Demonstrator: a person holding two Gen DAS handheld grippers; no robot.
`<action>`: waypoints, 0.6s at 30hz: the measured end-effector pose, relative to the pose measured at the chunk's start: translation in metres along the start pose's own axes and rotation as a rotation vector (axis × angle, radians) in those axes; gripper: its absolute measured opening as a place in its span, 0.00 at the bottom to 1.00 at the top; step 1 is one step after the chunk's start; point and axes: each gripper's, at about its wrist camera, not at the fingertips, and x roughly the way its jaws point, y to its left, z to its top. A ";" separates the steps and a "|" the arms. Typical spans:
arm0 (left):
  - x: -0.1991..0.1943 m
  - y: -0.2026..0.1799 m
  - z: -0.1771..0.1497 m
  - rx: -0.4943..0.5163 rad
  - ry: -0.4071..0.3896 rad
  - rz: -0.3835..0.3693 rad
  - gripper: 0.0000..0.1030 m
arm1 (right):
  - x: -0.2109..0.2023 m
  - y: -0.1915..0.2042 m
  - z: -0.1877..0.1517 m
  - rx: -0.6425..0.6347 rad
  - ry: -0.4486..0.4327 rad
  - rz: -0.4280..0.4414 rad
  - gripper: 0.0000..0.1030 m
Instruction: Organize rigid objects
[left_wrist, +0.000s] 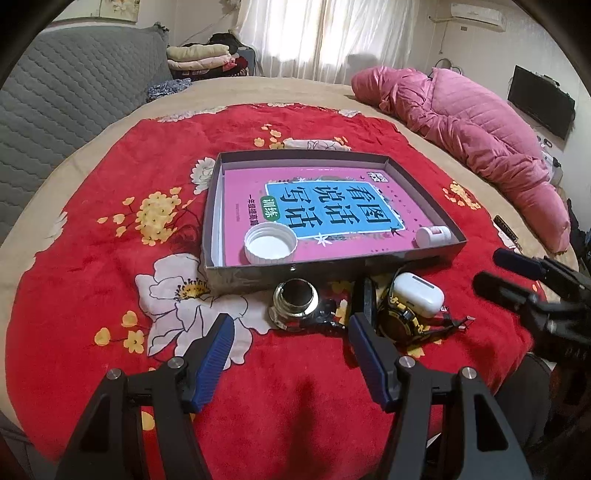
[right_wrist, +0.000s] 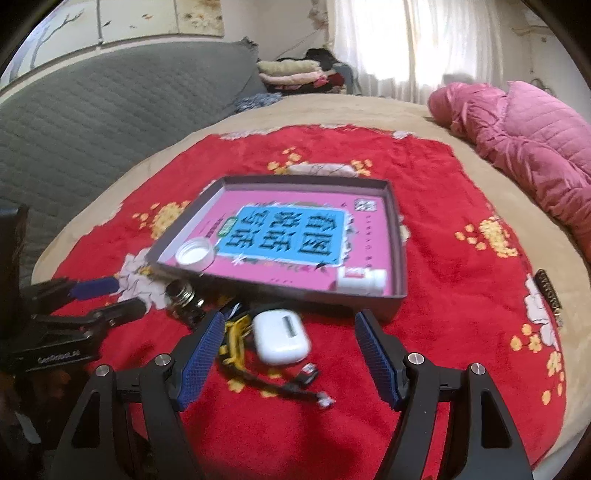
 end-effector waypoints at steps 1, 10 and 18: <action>0.000 0.000 0.000 0.001 0.002 0.000 0.62 | 0.001 0.004 -0.001 -0.017 0.004 0.004 0.72; 0.006 0.002 -0.004 -0.012 0.032 -0.005 0.62 | 0.011 0.038 -0.012 -0.126 0.028 0.017 0.72; 0.013 0.006 -0.008 -0.022 0.053 -0.008 0.62 | 0.021 0.049 -0.017 -0.161 0.052 0.042 0.72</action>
